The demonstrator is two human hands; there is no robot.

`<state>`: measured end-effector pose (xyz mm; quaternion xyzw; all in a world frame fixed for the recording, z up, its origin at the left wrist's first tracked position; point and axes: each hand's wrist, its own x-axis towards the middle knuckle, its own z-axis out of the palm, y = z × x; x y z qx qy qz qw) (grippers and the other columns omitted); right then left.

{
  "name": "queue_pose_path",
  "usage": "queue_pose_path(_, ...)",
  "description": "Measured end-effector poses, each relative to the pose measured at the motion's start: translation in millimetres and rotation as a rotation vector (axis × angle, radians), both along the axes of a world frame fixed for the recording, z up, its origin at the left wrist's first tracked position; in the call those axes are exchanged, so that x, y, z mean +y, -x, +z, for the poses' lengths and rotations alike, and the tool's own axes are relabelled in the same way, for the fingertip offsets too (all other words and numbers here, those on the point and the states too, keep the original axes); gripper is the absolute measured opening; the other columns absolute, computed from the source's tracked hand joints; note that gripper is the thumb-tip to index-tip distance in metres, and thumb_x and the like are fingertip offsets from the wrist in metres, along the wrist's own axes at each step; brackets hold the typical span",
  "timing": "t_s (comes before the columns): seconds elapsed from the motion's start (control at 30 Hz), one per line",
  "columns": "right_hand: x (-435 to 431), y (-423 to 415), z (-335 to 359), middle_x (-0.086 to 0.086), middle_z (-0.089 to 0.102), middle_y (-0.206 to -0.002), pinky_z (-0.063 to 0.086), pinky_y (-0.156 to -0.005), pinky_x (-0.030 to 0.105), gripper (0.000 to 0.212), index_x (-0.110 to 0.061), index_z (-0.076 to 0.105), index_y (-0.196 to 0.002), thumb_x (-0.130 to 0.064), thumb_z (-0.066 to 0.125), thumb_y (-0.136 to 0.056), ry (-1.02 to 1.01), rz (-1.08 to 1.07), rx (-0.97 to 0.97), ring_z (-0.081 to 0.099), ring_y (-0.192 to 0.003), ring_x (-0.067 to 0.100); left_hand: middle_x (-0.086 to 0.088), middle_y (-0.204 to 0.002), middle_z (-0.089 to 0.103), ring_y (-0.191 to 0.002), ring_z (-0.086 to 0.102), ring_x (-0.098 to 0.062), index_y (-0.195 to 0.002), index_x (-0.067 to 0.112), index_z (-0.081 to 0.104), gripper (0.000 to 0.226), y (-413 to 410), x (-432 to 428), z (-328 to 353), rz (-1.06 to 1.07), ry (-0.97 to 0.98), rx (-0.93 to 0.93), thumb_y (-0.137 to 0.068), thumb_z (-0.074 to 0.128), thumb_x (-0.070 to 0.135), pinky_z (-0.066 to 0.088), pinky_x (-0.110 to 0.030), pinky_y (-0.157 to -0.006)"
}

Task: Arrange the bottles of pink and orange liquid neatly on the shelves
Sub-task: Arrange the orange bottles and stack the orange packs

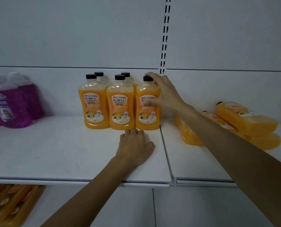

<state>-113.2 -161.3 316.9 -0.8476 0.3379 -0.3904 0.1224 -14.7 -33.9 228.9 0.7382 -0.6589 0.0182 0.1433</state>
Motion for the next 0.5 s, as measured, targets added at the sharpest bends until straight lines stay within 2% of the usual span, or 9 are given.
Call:
queue_pose_path(0.1,-1,2,0,0.006,0.041,-0.129,0.043,-0.094,0.03,0.088,-0.03,0.033,-0.142,-0.028,0.082,-0.07,0.007,0.031,-0.002,0.043,-0.123,0.023,-0.006,-0.122,0.051,-0.113,0.045,-0.023,-0.116,0.012,0.05,0.043,3,-1,3,0.01,-0.006,-0.018,-0.093,0.039,0.047,0.037,-0.037,-0.099)
queue_pose_path(0.17,0,4,1,0.006,0.043,-0.131,0.045,-0.099,0.035,0.089,-0.029,0.029,-0.145,-0.031,0.08,-0.072,0.02,0.041,0.04,0.045,-0.123,0.022,-0.004,-0.121,0.053,-0.11,0.047,-0.021,-0.115,0.013,0.051,0.04,4,-1,3,-0.006,0.011,-0.022,-0.093,0.041,0.045,0.038,-0.035,-0.098)
queue_pose_path(0.27,0,21,4,0.006,0.04,-0.142,0.04,-0.104,0.037,0.085,-0.028,0.018,-0.149,-0.04,0.069,-0.083,-0.003,0.036,0.053,0.039,-0.131,0.021,0.002,-0.124,0.056,-0.111,0.05,-0.016,-0.118,0.017,0.054,0.036,10,0,7,-0.093,0.107,-0.033,-0.094,0.044,0.041,0.037,-0.029,-0.097)
queue_pose_path(0.37,-13,55,2,0.007,0.035,-0.148,0.035,-0.108,0.04,0.074,-0.023,0.019,-0.15,-0.044,0.057,-0.09,-0.04,-0.07,0.04,0.035,-0.135,0.021,0.002,-0.131,0.053,-0.119,0.047,-0.017,-0.126,0.019,0.052,0.042,27,-5,17,-0.139,0.132,0.113,-0.093,0.047,0.043,0.036,-0.03,-0.099)
queue_pose_path(0.43,-28,84,-2,0.007,0.032,-0.151,0.034,-0.109,0.039,0.075,-0.02,0.02,-0.15,-0.048,0.055,-0.09,-0.133,-0.15,0.143,0.034,-0.137,0.022,-0.003,-0.132,0.053,-0.12,0.047,-0.02,-0.129,0.016,0.05,0.053,42,-18,21,-0.161,0.123,0.235,-0.091,0.043,0.052,0.039,-0.034,-0.1)
queue_pose_path(0.5,-38,108,-11,0.007,0.031,-0.152,0.034,-0.108,0.039,0.08,-0.021,0.02,-0.149,-0.056,0.055,-0.087,-0.278,-0.2,0.331,0.035,-0.136,0.025,-0.006,-0.129,0.055,-0.116,0.05,-0.023,-0.128,0.014,0.051,0.077,58,-35,25,-0.171,0.071,0.363,-0.08,0.033,0.072,0.042,-0.042,-0.099)
